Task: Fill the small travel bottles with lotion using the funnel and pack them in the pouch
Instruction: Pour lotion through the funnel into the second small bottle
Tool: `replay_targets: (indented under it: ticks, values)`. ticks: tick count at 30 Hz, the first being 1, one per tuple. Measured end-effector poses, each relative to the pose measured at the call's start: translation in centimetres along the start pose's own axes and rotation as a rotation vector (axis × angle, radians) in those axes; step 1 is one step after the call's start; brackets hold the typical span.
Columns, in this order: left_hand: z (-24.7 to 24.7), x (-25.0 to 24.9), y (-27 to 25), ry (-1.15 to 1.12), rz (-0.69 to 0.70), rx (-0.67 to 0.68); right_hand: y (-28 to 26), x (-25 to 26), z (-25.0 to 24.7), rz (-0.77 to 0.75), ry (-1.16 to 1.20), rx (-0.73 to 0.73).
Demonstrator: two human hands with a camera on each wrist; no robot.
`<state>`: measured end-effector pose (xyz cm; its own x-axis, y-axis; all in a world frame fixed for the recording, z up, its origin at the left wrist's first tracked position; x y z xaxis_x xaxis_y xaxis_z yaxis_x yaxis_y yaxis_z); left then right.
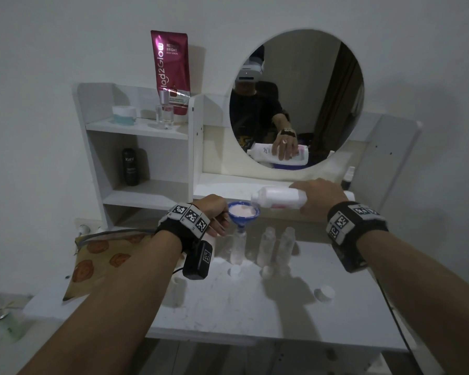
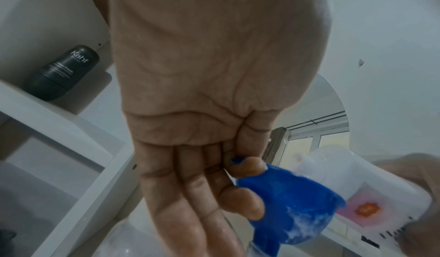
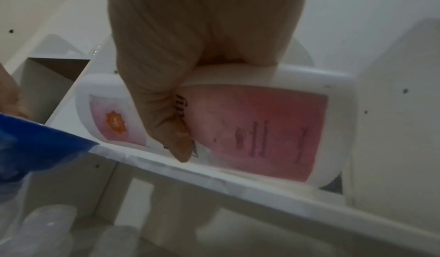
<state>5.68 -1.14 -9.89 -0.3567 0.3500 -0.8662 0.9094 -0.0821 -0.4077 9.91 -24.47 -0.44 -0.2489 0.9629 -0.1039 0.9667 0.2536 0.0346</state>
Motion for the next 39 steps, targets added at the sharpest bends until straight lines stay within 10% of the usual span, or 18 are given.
replay_targets:
  ticks: [19,39]
  values:
    - [0.1,-0.1,0.2,0.049,-0.003,-0.024,-4.0,-8.8,5.2,0.166,1.127,-0.134]
    - [-0.8,0.3,1.0,0.136,-0.031,-0.048,-4.4,-13.9,13.7,0.456,1.207,-0.002]
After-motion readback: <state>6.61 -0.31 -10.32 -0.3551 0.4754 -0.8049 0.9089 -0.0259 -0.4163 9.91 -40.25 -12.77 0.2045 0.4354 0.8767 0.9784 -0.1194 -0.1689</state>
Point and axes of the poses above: each hand's wrist, its own y-axis towards the middle knuckle, its own z-axis out of the palm, x = y × z, the point moved 10 cm from there along y, towards the middle knuckle, and after that the axes turned 9 degrees about x, right-handed, at the moved point
